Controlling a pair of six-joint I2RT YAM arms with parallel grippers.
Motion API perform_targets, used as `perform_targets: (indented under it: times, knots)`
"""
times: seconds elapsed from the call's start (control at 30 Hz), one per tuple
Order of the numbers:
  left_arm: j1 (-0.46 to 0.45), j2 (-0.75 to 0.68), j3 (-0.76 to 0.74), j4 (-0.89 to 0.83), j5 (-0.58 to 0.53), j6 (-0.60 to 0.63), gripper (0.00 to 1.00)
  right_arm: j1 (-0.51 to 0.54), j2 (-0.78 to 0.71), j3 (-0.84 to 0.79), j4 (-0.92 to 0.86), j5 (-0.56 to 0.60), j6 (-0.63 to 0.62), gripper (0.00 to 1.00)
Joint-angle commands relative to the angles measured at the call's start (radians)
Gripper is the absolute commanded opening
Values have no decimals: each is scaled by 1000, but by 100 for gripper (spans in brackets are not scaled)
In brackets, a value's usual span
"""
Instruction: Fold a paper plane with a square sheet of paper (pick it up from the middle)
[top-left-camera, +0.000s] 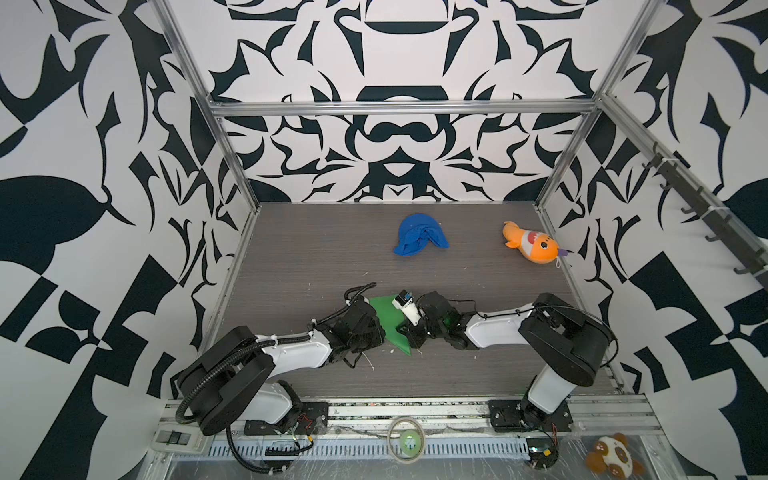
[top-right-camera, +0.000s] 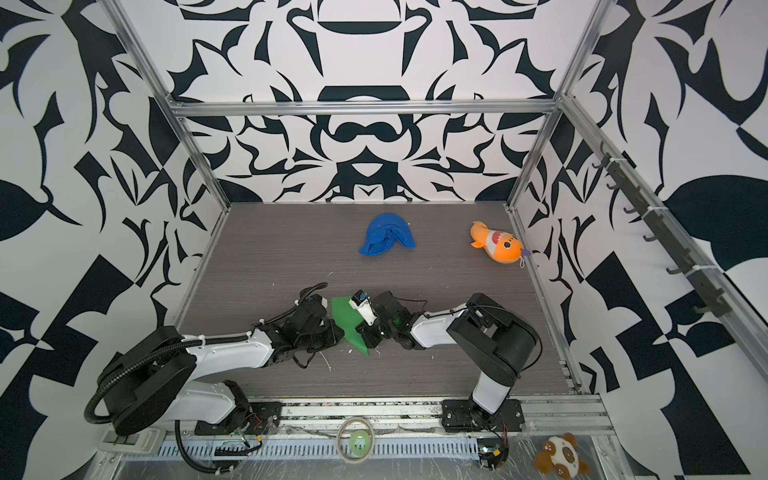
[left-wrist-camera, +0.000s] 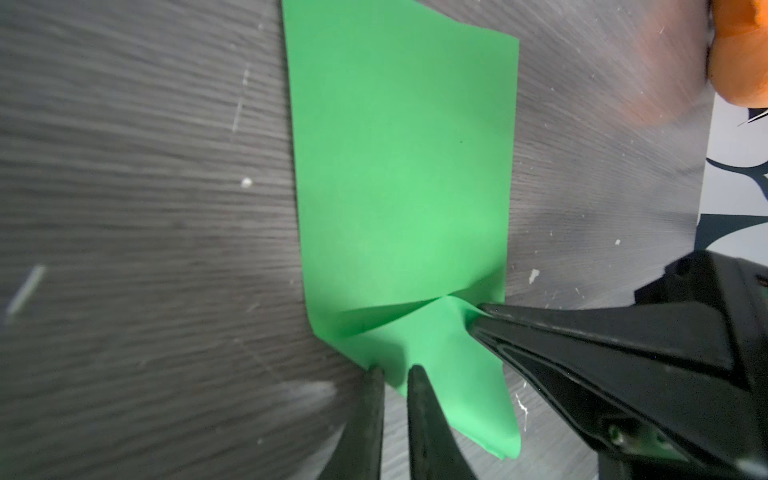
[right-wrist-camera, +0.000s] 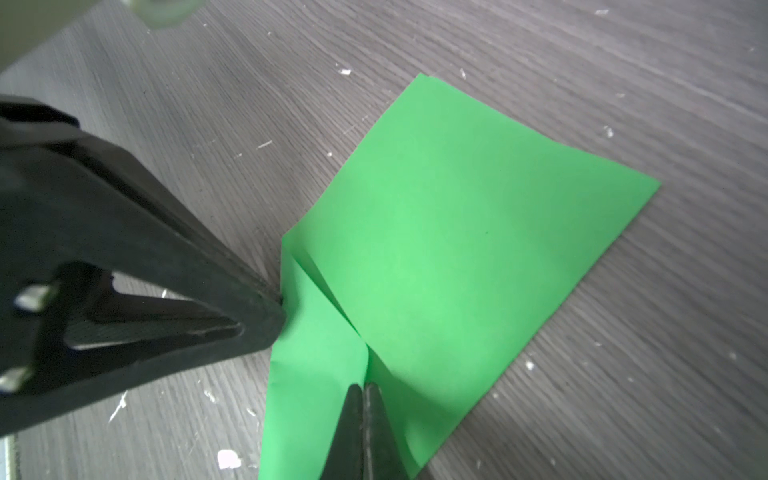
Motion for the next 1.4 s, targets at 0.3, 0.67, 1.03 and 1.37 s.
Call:
perform_targets:
  times: [0.3,0.67,1.03,1.37]
  knots:
    - [57,-145,53,-91,-7,10,17,-7,21,15,-44,2,7,2]
    - [169,119,247,-110,135,50,13,-8,18,14,-40,-1,6,2]
    - [170,282,340,-221,131,56,7,-14,5,10,-34,-7,5,2]
    - [170,324,356,-289,126,74,2,-25,-28,12,-28,-20,9,2]
